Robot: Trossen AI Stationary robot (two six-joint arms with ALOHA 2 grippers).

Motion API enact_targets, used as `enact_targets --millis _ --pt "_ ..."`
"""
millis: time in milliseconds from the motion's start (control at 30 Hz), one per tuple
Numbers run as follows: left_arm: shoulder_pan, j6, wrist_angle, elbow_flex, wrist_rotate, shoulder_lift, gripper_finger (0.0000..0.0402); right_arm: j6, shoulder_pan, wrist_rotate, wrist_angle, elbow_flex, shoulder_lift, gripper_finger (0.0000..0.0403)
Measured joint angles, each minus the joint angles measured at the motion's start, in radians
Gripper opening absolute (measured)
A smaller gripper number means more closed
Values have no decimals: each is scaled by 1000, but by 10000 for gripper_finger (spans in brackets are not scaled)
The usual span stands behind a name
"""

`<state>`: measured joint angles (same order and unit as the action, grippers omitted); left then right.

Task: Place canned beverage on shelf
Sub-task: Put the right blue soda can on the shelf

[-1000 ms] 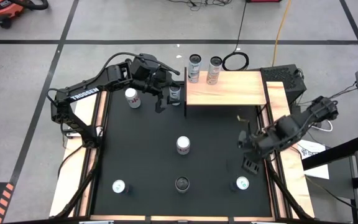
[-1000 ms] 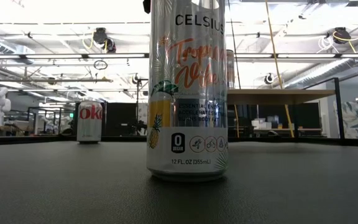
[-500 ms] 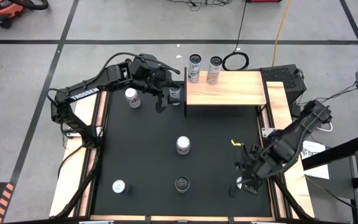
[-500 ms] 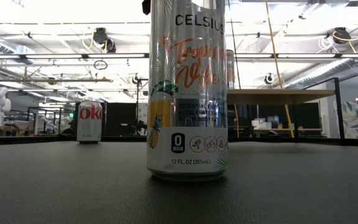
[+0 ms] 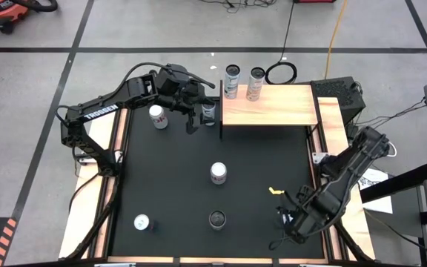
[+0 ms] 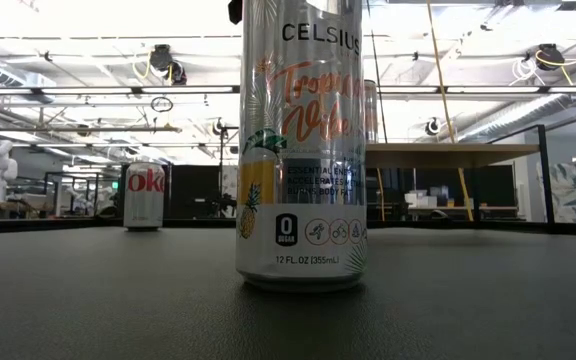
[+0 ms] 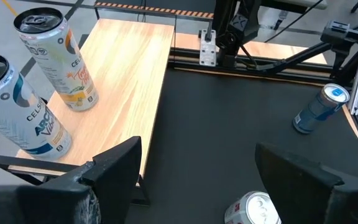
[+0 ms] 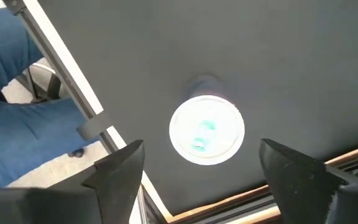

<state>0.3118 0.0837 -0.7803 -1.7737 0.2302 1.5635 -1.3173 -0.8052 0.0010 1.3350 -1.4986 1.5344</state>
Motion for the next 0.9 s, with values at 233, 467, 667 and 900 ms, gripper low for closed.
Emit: enact_targets --millis 233,467,667,900 --pt "0 0 -11 0 0 0 318 -77 -27 58 1 0 2 299" --pt "0 0 -18 0 0 0 318 -157 -49 78 -1 27 2 299" --pt "0 0 -17 0 0 0 318 -167 -64 80 -42 66 2 299" --pt "0 0 -14 0 0 0 318 -189 -67 80 -72 107 2 299"
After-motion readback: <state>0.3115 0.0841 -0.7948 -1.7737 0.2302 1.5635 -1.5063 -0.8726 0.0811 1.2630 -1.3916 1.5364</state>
